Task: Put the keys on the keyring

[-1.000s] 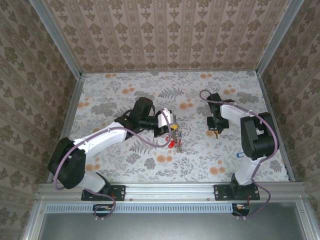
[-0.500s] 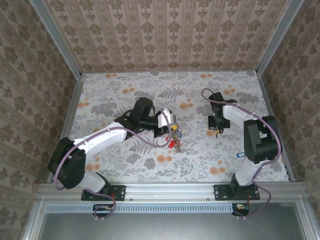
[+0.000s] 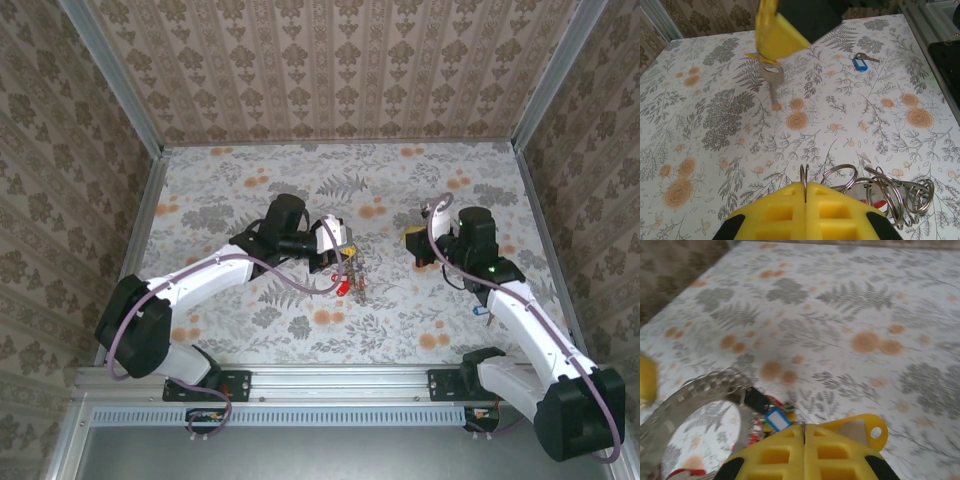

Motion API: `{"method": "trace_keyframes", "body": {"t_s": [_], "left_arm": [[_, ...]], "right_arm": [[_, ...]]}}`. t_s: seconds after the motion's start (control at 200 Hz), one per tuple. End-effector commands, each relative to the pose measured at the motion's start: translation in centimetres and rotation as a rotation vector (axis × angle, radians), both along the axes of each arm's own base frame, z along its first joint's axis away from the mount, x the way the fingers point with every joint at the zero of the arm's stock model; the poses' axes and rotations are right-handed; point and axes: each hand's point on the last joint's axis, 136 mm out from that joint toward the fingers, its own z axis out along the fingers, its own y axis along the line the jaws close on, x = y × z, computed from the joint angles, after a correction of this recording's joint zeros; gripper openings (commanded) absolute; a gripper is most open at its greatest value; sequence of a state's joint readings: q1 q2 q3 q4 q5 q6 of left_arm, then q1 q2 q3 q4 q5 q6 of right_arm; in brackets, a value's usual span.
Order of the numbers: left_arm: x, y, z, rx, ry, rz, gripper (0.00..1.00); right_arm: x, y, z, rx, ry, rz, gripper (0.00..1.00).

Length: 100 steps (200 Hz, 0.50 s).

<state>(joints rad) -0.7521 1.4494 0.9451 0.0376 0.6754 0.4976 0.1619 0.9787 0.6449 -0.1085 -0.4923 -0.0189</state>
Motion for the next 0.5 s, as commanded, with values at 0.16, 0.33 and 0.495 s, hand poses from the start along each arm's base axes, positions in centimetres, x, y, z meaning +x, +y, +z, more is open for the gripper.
{"method": "trace_keyframes", "body": {"t_s": [0.16, 0.33, 0.495], "left_arm": [[-0.4, 0.0, 2.4, -0.058, -0.045, -0.009, 0.00], [-0.2, -0.2, 2.4, -0.058, -0.048, -0.011, 0.00], [-0.2, -0.3, 2.5, -0.059, -0.047, -0.017, 0.00]], "right_arm": [[1.7, -3.4, -1.5, -0.399, -0.091, -0.117, 0.00], [1.2, 1.3, 0.6, 0.303, 0.260, 0.100, 0.00], [2.2, -2.6, -7.6, -0.296, 0.468, -0.167, 0.00]]}}
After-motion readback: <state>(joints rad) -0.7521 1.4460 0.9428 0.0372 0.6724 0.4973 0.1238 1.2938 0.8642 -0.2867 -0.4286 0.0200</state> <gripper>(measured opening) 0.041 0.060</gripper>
